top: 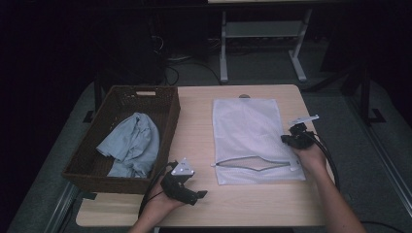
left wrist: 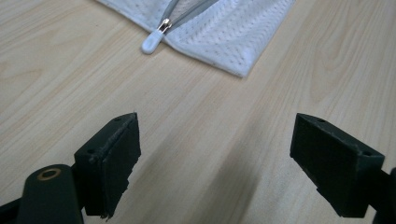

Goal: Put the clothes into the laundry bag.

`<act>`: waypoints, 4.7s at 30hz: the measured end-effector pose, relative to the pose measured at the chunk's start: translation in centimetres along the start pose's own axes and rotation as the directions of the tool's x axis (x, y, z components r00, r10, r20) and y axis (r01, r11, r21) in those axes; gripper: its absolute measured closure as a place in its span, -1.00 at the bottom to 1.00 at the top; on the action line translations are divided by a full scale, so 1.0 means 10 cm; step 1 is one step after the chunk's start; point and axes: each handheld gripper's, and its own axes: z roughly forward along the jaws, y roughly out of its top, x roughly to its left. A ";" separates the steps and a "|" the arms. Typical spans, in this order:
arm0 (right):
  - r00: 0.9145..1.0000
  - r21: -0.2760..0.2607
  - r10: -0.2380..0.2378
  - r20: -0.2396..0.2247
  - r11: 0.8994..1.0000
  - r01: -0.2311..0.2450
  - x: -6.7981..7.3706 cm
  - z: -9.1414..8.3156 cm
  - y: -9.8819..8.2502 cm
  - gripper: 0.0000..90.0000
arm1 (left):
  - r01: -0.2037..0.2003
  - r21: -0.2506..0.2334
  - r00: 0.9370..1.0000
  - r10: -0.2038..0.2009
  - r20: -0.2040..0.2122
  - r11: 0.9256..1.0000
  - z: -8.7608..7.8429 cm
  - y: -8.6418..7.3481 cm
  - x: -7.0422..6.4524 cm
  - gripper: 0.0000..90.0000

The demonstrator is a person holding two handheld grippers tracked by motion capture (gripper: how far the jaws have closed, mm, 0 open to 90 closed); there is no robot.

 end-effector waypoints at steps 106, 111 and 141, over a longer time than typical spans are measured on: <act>0.951 -0.174 -0.160 -0.264 0.978 0.117 1.16 -0.99 -0.86 -0.46 | -0.020 0.015 0.999 0.019 0.032 1.000 0.04 0.01 -0.09 -0.66; 0.950 -0.153 -0.159 -0.267 0.981 0.121 1.17 -0.93 -0.88 -0.52 | -0.011 0.010 0.999 0.011 0.038 1.000 0.02 0.05 -0.11 -0.66; 0.952 -0.152 -0.168 -0.254 0.980 0.133 1.19 -0.88 -0.88 -0.59 | 0.003 0.016 1.000 -0.003 0.003 1.000 -0.77 0.69 0.13 -0.65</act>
